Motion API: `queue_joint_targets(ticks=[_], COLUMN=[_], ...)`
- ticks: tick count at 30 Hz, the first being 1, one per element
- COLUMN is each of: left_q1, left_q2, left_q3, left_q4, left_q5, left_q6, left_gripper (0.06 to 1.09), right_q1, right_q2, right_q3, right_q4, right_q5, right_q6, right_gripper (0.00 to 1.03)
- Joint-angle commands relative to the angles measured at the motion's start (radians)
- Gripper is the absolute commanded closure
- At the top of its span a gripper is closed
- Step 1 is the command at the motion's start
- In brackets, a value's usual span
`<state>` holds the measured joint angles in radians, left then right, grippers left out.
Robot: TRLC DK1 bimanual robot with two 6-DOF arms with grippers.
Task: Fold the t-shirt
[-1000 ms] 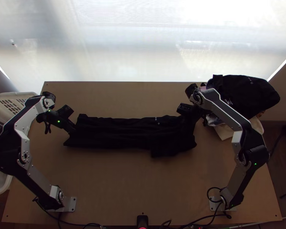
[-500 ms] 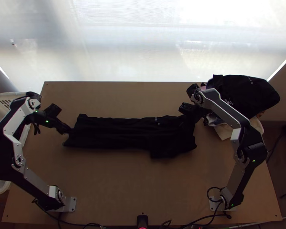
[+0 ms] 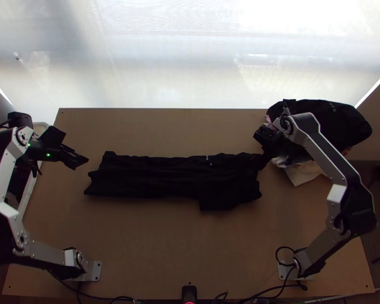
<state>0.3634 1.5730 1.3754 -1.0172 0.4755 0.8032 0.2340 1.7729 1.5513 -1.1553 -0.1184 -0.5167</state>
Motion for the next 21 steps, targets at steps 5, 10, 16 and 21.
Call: queue_joint_targets(ticks=[5,10,16,21], left_q1=[-0.155,-0.228,-0.236,-0.279], left_q2=[-0.416,-0.576,-0.706,-0.785], left_q3=[-0.351,-0.532,-0.665,-0.794], left_q4=[0.226,0.296,0.404,0.485], left_q5=[-0.011,-0.115,-0.166,-0.202], left_q6=[0.005,0.111,0.215,0.370], left_gripper=[0.10,0.10,0.10,0.10], right_q1=[0.208,0.396,0.493,0.542], right_q2=[-0.176,-0.188,-0.185,-0.164], right_q3=[0.004,-0.051,-0.099,-0.132], right_q4=[0.045,0.109,0.172,0.226], right_q5=[0.051,0.060,0.062,0.072], right_q6=[0.080,0.080,0.155,0.158], right_gripper=[0.55,1.00,1.00,1.00])
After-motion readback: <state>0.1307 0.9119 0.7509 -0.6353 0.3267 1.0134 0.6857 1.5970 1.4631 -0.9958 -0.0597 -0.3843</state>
